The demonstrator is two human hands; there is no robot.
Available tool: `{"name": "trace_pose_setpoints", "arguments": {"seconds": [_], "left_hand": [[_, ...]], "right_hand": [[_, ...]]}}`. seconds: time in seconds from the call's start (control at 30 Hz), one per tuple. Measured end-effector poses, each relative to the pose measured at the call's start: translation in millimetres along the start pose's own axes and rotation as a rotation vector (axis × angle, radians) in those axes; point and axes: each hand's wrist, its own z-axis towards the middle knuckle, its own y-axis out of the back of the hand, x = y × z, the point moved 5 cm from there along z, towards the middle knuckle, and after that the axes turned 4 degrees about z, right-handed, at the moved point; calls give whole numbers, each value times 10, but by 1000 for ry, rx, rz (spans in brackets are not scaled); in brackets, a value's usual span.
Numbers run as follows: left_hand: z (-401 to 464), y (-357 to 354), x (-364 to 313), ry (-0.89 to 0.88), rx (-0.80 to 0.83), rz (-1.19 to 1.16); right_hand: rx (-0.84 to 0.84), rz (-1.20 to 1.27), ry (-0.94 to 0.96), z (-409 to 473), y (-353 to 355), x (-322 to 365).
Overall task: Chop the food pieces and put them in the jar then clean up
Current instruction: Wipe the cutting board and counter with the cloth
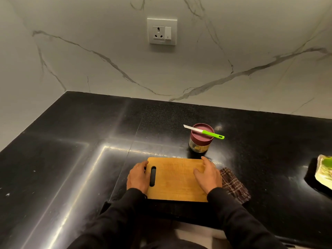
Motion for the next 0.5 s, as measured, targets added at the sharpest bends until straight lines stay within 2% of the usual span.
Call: {"name": "trace_pose_setpoints", "arguments": {"seconds": [0.5], "left_hand": [[273,502,609,71,-53,33]], "right_hand": [[140,141,44,-220,-537,357]]}}
